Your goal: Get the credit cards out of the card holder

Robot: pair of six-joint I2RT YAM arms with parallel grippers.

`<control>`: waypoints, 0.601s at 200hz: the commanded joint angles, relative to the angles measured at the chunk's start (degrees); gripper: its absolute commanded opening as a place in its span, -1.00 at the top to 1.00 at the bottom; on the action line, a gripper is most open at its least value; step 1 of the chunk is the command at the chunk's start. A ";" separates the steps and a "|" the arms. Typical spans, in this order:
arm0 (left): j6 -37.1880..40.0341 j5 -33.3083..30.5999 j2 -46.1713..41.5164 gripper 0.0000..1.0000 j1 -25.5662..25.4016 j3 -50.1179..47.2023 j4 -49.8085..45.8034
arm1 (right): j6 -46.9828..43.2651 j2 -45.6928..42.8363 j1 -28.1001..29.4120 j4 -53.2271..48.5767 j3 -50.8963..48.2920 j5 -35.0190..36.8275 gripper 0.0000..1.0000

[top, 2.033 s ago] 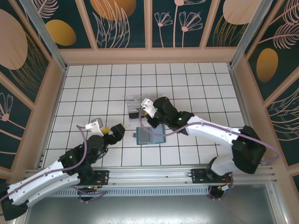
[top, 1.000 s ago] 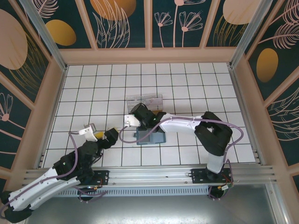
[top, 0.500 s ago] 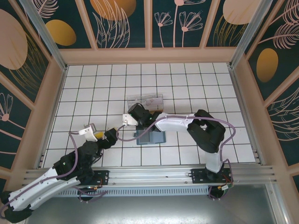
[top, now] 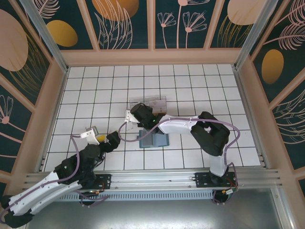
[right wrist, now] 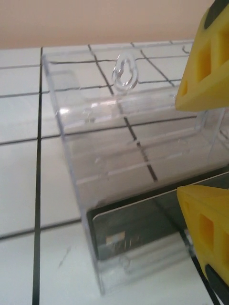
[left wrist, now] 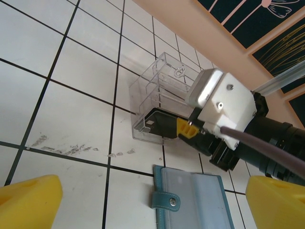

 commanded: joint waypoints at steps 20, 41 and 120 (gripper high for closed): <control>-0.43 -0.49 -0.49 -0.97 0.19 -0.48 -0.83 | 2.74 0.58 -1.00 1.97 1.02 2.57 0.08; -0.52 -0.37 -0.47 -0.97 0.21 -0.54 -0.83 | 5.49 -1.84 -0.91 1.14 -0.14 0.83 0.07; -0.03 3.51 11.56 -0.77 0.19 1.33 7.65 | 44.99 -24.12 -7.59 -0.37 -13.47 -21.19 0.13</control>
